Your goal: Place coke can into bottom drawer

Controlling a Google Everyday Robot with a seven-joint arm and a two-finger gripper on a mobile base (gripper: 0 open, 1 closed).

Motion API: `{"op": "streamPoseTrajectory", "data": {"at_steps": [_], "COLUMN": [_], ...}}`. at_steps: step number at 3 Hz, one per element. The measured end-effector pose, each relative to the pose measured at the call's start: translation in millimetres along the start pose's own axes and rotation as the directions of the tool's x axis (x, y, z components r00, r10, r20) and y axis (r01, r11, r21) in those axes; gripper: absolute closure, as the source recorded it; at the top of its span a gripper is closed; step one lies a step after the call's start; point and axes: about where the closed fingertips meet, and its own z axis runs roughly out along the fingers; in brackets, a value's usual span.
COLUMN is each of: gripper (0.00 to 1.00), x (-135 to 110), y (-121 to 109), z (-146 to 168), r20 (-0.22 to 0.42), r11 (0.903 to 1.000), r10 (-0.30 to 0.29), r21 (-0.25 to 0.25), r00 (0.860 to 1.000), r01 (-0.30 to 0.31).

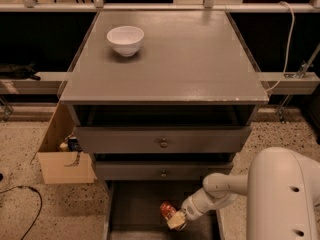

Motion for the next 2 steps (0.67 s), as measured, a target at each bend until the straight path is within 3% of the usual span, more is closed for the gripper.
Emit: {"op": "streamPoseTrajectory", "data": {"at_steps": [2], "gripper": [1.0], "x": [-1], "y": [6], "z": [10], "r20": [-0.02], "r11": [0.9997], "r10": [-0.018], "r21": [0.015], "r00": [1.0], "r01": [0.018]}}
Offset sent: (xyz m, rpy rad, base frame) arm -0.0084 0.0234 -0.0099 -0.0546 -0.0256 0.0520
